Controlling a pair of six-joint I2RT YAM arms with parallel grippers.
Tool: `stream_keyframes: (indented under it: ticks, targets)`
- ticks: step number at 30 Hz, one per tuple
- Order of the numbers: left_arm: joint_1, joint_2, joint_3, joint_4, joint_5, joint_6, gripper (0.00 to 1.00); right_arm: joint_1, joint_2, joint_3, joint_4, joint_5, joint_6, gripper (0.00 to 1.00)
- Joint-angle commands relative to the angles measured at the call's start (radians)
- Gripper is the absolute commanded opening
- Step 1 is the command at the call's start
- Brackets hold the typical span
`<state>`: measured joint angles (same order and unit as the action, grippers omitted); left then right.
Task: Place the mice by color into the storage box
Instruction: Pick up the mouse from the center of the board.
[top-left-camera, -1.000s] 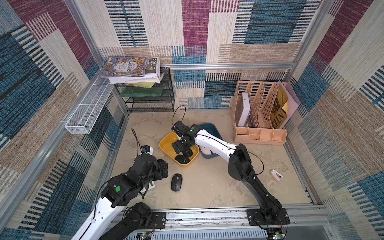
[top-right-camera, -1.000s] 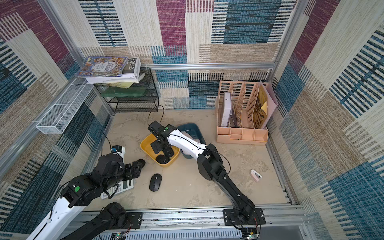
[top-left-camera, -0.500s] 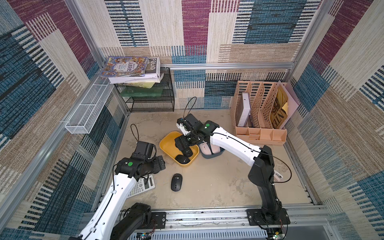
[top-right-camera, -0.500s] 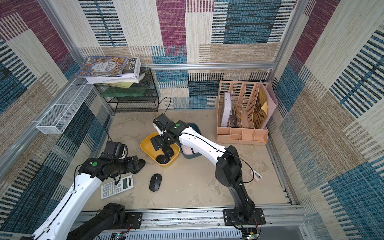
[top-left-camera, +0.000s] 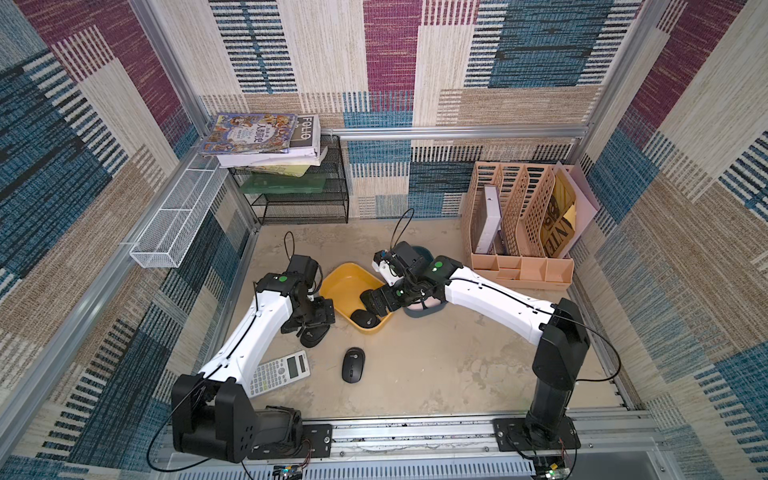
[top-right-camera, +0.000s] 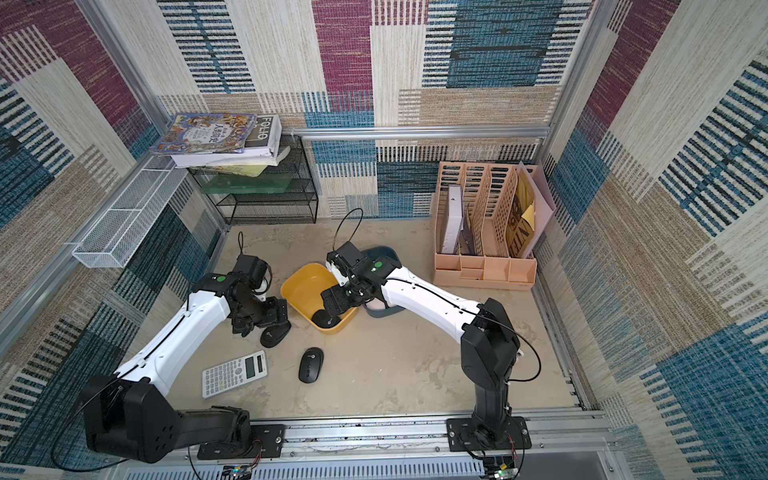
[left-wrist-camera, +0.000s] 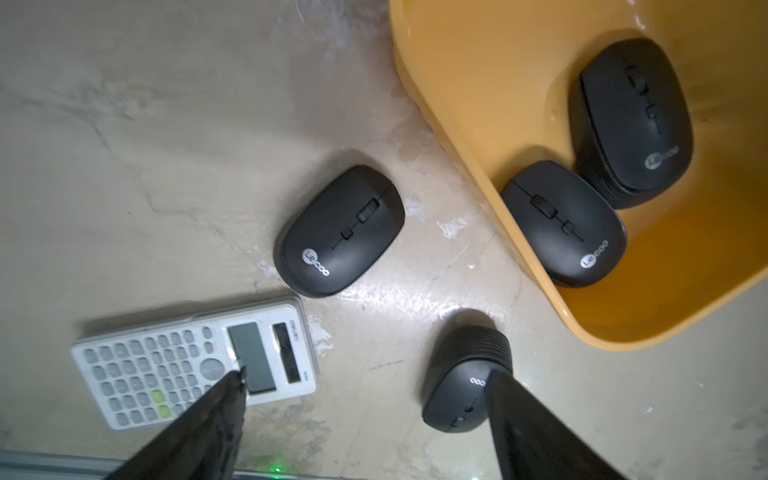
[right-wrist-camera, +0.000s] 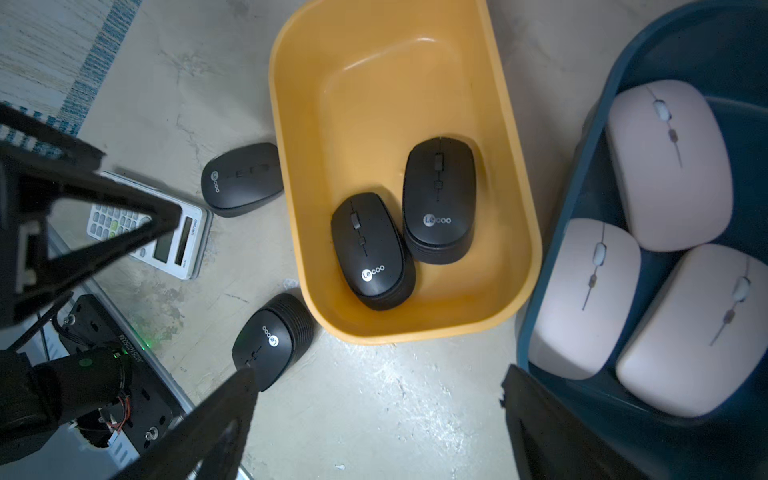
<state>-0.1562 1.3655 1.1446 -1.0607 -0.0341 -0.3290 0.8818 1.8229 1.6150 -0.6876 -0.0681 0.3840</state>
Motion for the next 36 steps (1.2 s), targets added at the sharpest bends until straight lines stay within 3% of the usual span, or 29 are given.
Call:
stream_keyframes:
  ticks: [1, 9, 14, 26, 36]
  targets:
    - [0.004, 0.040, 0.036, -0.124, -0.110, 0.134, 0.94, -0.019, -0.030, -0.036, 0.046, -0.022, 0.009, 0.96]
    - [0.002, 0.173, 0.037, -0.108, -0.053, 0.272, 0.91, -0.062, -0.050, -0.055, 0.053, -0.053, -0.003, 0.96]
    - [0.001, 0.262, -0.006, -0.049, -0.055, 0.285, 0.89, -0.070, -0.053, -0.052, 0.055, -0.062, -0.009, 0.96]
    - [0.003, 0.408, 0.052, -0.029, -0.083, 0.302, 0.83, -0.082, -0.042, 0.000, 0.022, -0.059, -0.032, 0.96]
    - [0.002, 0.473, 0.060, -0.019, -0.081, 0.294, 0.75, -0.099, -0.063, -0.005, 0.010, -0.051, -0.034, 0.96]
